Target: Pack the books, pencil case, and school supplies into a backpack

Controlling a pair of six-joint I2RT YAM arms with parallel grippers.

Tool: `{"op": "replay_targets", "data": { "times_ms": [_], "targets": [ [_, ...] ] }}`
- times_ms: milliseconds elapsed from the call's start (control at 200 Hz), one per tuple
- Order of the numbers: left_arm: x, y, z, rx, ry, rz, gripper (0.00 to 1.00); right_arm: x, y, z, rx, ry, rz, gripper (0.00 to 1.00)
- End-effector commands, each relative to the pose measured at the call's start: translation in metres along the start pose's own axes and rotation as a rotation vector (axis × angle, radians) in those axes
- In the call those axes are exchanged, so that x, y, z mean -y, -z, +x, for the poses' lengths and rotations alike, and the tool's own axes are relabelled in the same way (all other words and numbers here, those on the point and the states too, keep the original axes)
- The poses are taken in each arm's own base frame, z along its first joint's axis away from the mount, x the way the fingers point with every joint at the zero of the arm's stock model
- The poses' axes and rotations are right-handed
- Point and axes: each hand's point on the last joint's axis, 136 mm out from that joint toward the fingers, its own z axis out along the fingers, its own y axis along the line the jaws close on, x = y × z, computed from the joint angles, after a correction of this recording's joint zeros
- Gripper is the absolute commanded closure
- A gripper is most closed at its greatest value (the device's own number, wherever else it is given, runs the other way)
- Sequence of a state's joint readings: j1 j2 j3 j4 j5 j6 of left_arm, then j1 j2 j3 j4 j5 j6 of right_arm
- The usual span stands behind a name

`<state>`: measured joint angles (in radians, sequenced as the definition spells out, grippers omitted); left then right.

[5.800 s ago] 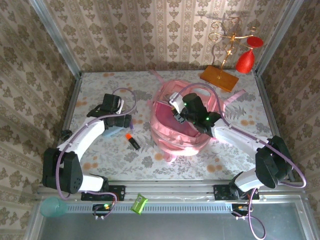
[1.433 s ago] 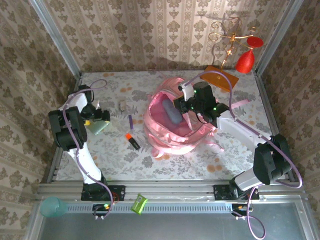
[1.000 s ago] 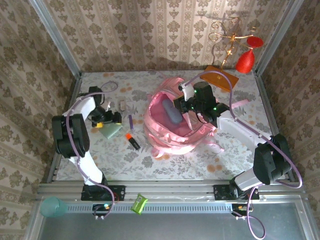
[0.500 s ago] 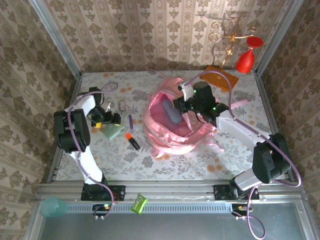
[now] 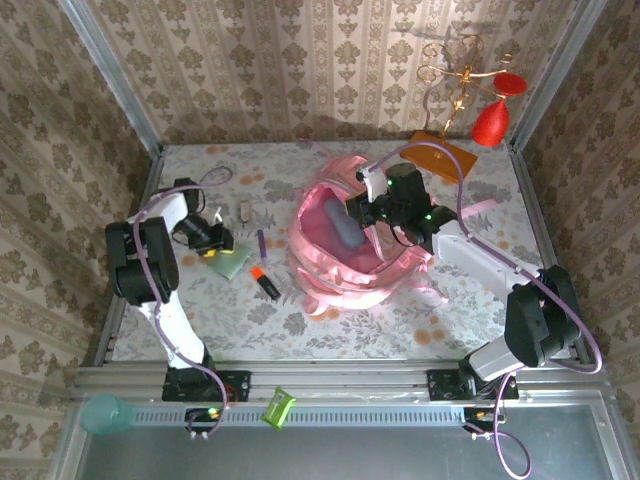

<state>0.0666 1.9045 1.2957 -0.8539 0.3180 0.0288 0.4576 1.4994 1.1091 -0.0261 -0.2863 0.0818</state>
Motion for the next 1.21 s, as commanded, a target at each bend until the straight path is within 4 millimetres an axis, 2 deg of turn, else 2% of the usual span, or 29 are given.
{"op": "replay_targets", "data": {
  "times_ms": [0,220,305,380,450,595,675,760,820,845,910,985,1065,1200],
  "targets": [
    [0.005,0.005,0.005,0.025,0.041,-0.003,0.7,-0.003,0.002,-0.023,0.08,0.033,-0.024,1.0],
    [0.017,0.03,0.008,0.154,0.069,0.016,0.91,-0.003,0.001,-0.023,0.078,0.025,-0.021,1.0],
    [0.025,0.046,0.012,0.221,0.068,0.025,1.0,-0.001,0.002,-0.023,0.076,0.021,-0.013,1.0],
    [0.035,0.068,0.016,0.292,0.059,0.029,1.0,0.001,0.002,-0.025,0.077,0.014,0.005,1.0],
    [0.057,0.093,0.021,0.368,0.026,0.055,1.0,0.004,0.004,-0.027,0.079,0.004,0.023,1.0],
    [0.133,0.158,0.029,0.577,-0.056,0.202,1.0,0.009,0.011,-0.035,0.076,-0.004,0.064,1.0],
    [0.169,0.177,0.028,0.643,-0.023,0.279,1.0,0.01,0.012,-0.041,0.081,-0.03,0.072,1.0],
    [0.211,0.172,0.022,0.634,0.004,0.365,1.0,0.008,0.012,-0.049,0.084,-0.065,0.063,1.0],
    [0.239,0.16,0.014,0.608,0.022,0.409,1.0,0.007,0.014,-0.055,0.094,-0.09,0.056,1.0],
    [0.258,0.152,0.015,0.589,0.009,0.443,1.0,0.006,0.015,-0.057,0.1,-0.098,0.056,1.0],
    [0.284,0.136,0.005,0.579,0.046,0.504,1.0,0.007,0.017,-0.064,0.118,-0.118,0.063,1.0],
    [0.306,0.117,-0.005,0.559,0.09,0.552,1.0,0.008,0.018,-0.069,0.121,-0.127,0.072,1.0],
    [0.329,0.105,-0.018,0.563,0.113,0.601,1.0,0.006,0.018,-0.076,0.123,-0.132,0.063,1.0],
    [0.359,0.081,-0.027,0.569,0.133,0.605,1.0,0.001,0.024,-0.095,0.147,-0.123,0.047,1.0]
  ]
}}
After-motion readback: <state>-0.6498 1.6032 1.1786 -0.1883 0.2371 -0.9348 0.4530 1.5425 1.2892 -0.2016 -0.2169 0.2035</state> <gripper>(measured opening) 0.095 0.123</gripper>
